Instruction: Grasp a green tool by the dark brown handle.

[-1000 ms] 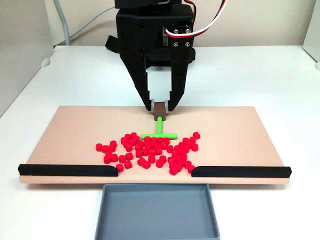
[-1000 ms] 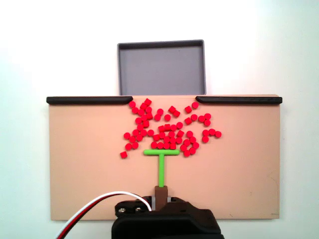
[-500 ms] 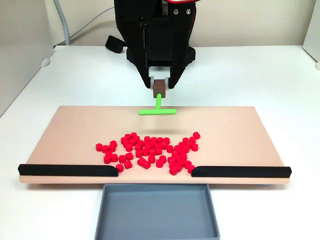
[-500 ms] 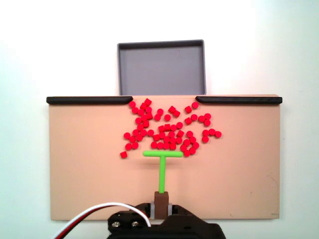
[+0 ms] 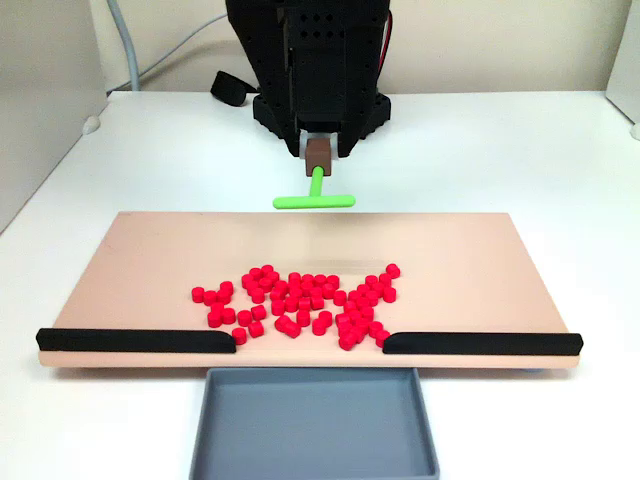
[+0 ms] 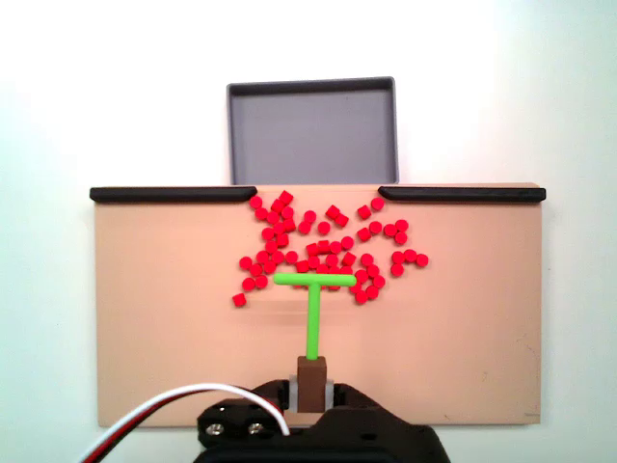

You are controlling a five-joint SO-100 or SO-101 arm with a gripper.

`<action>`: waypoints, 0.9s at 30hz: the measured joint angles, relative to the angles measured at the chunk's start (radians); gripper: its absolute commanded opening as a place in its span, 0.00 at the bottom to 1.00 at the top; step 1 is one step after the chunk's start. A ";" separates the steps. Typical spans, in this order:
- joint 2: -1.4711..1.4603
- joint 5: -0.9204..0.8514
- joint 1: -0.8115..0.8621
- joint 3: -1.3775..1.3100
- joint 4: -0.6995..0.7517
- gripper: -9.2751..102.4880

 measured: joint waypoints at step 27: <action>-0.028 -0.011 -0.003 0.000 0.000 0.08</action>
